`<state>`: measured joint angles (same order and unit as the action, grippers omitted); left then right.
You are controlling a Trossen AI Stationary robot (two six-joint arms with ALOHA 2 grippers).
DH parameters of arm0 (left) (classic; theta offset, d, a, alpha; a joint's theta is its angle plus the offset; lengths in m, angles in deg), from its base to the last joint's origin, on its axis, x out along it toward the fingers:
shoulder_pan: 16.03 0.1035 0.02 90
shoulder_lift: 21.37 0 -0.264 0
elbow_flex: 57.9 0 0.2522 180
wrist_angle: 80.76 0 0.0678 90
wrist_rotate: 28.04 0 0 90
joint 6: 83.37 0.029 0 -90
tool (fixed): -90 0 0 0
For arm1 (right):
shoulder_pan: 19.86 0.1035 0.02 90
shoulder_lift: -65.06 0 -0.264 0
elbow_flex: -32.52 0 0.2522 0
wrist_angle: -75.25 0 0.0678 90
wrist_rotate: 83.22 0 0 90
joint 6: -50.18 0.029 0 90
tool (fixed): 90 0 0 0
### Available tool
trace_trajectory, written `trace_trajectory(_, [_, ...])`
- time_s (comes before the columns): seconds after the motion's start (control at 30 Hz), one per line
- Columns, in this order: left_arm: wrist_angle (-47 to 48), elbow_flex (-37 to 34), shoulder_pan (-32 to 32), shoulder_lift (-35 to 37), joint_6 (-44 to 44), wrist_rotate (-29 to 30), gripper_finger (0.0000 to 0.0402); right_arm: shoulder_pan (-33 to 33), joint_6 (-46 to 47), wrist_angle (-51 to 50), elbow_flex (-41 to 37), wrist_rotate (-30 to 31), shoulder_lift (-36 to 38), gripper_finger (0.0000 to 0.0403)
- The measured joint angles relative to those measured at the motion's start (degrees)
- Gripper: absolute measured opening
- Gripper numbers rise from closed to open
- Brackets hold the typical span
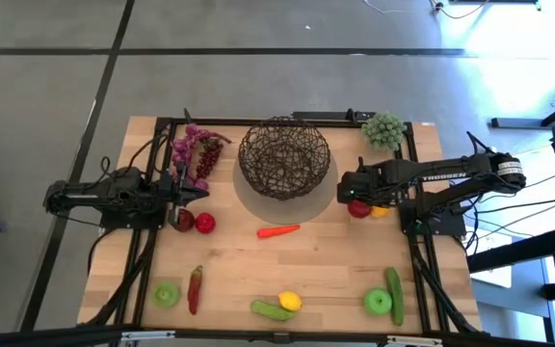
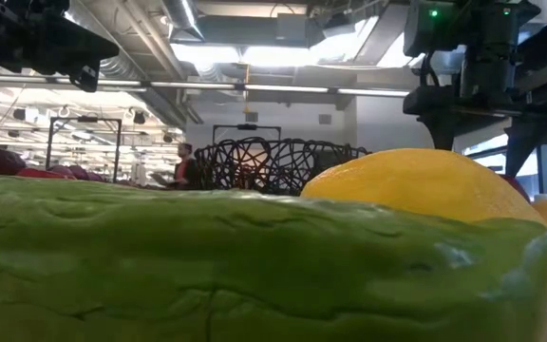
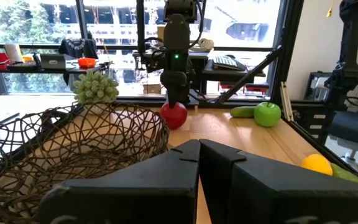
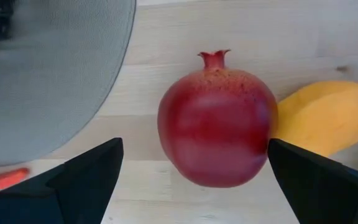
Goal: Build produce basket
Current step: Put the pomegranate into the wire basket
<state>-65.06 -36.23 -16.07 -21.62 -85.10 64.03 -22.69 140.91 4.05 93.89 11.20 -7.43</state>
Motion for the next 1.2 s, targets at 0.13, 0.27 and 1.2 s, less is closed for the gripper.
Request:
trace_trajectory(0.13, [0.01, 0.0, 0.01, 0.0, 0.0, -0.01, 0.0, 0.0, -1.14, -0.35, 0.0, -1.4, 0.0, 0.04])
trace_trajectory(0.27, [0.01, 0.0, 0.01, 0.0, 0.0, -0.02, 0.0, 0.02, -2.27, 0.71, 0.0, -1.46, 0.0, 0.04])
trace_trajectory(1.2, [0.0, 0.0, 0.01, 0.0, 0.0, -0.01, 0.0, 0.02, -3.52, 1.19, 0.0, -1.48, -6.93, 0.04])
